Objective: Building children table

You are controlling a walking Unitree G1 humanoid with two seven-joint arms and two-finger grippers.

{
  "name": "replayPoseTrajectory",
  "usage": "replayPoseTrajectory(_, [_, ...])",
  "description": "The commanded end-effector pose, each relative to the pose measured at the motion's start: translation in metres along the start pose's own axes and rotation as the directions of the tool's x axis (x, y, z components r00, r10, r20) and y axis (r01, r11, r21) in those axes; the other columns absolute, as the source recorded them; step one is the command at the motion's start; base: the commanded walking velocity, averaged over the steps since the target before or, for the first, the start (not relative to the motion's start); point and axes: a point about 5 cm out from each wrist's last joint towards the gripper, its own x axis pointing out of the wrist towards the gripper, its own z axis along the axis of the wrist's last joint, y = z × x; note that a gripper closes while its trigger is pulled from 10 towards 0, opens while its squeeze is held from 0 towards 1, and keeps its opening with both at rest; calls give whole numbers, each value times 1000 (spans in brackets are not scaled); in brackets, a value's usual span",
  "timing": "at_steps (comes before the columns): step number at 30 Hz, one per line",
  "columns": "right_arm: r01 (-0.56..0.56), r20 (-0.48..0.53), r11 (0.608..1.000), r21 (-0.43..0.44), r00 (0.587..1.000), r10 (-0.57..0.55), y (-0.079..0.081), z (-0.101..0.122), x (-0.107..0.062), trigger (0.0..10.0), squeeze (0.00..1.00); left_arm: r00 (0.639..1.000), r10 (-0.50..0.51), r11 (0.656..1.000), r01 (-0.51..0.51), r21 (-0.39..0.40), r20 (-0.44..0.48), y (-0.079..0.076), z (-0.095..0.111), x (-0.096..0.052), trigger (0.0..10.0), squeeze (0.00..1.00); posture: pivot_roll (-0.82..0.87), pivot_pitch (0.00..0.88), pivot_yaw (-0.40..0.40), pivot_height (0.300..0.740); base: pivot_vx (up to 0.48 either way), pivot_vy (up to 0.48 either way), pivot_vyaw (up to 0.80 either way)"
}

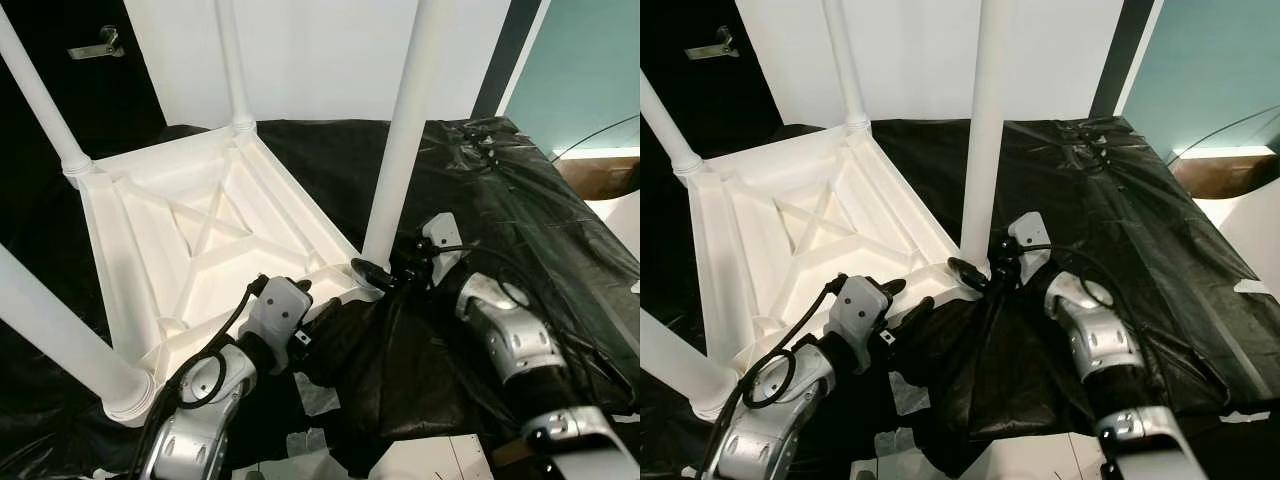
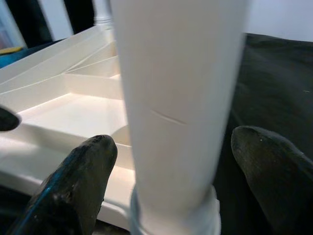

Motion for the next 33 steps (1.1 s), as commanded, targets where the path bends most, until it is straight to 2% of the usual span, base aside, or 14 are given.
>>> replayPoseTrajectory(1, [-49,-20,999,-17,999,48,-1,-2,2,10000,0,1000,-4,1000,4,-4,-16,-1,-5,-1,10000,0,126,26,-26,740,0,0,0])
replayPoseTrajectory(2, [-104,-46,993,-52,994,102,-5,-1,8,10000,0,998,-61,997,60,-47,-27,-4,-6,0,10000,0,126,24,-23,740,0,0,0])
replayPoseTrajectory(6, [-136,-62,989,-65,989,132,-7,0,13,10000,0,997,-68,996,66,-57,-29,-4,-6,0,10000,0,131,20,-20,740,0,0,0])
replayPoseTrajectory(7, [-151,-72,986,-73,987,146,-7,-1,15,9686,0,998,-63,996,61,-59,-30,-4,-6,1,10000,0,136,19,-20,740,0,0,0])
replayPoseTrajectory(8, [-170,-84,982,-79,983,163,-7,-2,18,902,0,998,-62,996,60,-63,-29,-4,-6,1,10000,0,142,17,-20,740,0,0,0])
replayPoseTrajectory(9, [-181,-96,979,-89,980,173,-6,-2,20,0,0,997,-73,994,70,-83,-34,-5,-6,2,10000,0,147,15,-23,740,0,0,0])
replayPoseTrajectory(15, [-228,-118,970,-87,969,217,-6,-5,23,0,0,996,-87,991,84,-109,-28,-11,-5,2,10000,0,158,15,-28,740,0,0,0])
replayPoseTrajectory(21, [-220,-121,973,-68,970,210,-7,-9,23,0,0,996,-82,992,77,-102,-41,-12,-7,1,10000,0,158,15,-28,740,0,0,0])
replayPoseTrajectory(22, [-206,-121,977,-52,973,198,-7,-10,23,10000,0,996,-82,992,77,-100,-45,-13,-8,1,10000,0,168,23,-38,740,0,0,0])
replayPoseTrajectory(24, [-157,-115,987,-21,981,154,-7,-13,23,10000,0,995,-84,992,79,-97,-50,-14,-8,0,10000,0,164,28,-41,740,0,0,0])
replayPoseTrajectory(28, [-111,-126,994,-20,986,108,-7,-16,23,10000,0,995,-86,991,81,-102,-51,-15,-8,0,10000,0,158,33,-41,740,0,0,0])
replayPoseTrajectory(30, [-9,-149,1000,-19,989,7,-5,-23,23,10000,0,995,-90,991,83,-108,-54,-17,-9,1,10000,0,153,36,-42,740,0,0,0])
replayPoseTrajectory(33, [23,-151,1000,-16,988,-25,-4,-25,23,10000,0,994,-91,990,84,-109,-55,-17,-9,2,10000,0,153,36,-42,740,0,0,0])
